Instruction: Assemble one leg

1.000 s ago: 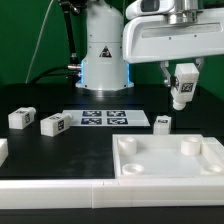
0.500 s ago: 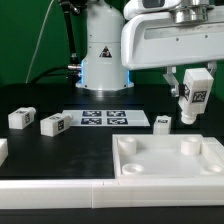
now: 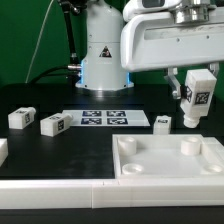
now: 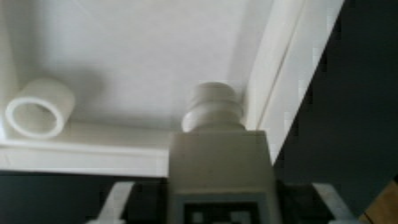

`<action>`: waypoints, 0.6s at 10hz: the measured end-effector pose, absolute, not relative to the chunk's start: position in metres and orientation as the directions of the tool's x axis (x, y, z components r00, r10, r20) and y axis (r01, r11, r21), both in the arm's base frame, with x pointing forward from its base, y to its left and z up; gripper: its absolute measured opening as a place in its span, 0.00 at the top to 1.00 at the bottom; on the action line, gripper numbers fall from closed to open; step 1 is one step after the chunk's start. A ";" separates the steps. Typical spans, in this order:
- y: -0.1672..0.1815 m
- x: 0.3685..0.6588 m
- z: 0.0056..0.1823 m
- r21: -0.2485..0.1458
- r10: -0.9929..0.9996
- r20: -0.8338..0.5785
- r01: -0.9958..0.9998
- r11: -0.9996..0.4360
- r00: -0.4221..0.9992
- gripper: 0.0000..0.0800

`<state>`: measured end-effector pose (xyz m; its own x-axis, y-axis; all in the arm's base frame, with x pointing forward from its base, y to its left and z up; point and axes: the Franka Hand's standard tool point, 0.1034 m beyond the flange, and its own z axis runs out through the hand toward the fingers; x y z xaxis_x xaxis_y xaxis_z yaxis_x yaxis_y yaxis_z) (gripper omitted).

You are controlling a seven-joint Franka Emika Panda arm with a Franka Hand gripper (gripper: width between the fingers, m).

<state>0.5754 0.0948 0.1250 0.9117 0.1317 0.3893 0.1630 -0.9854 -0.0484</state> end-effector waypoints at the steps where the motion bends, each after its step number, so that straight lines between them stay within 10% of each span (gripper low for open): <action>1: 0.090 0.570 0.120 -0.035 0.137 0.423 0.167 -0.985 0.896 0.64; 6: 0.088 0.609 0.111 -0.032 0.144 0.446 0.177 -0.984 0.883 0.64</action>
Offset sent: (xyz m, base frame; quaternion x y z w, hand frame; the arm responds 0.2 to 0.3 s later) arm 0.0326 0.0094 -0.0065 0.0101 0.0050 0.0099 0.9999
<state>0.6090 0.0877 0.1107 0.8833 0.1441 0.4461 0.1768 -0.9837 -0.0324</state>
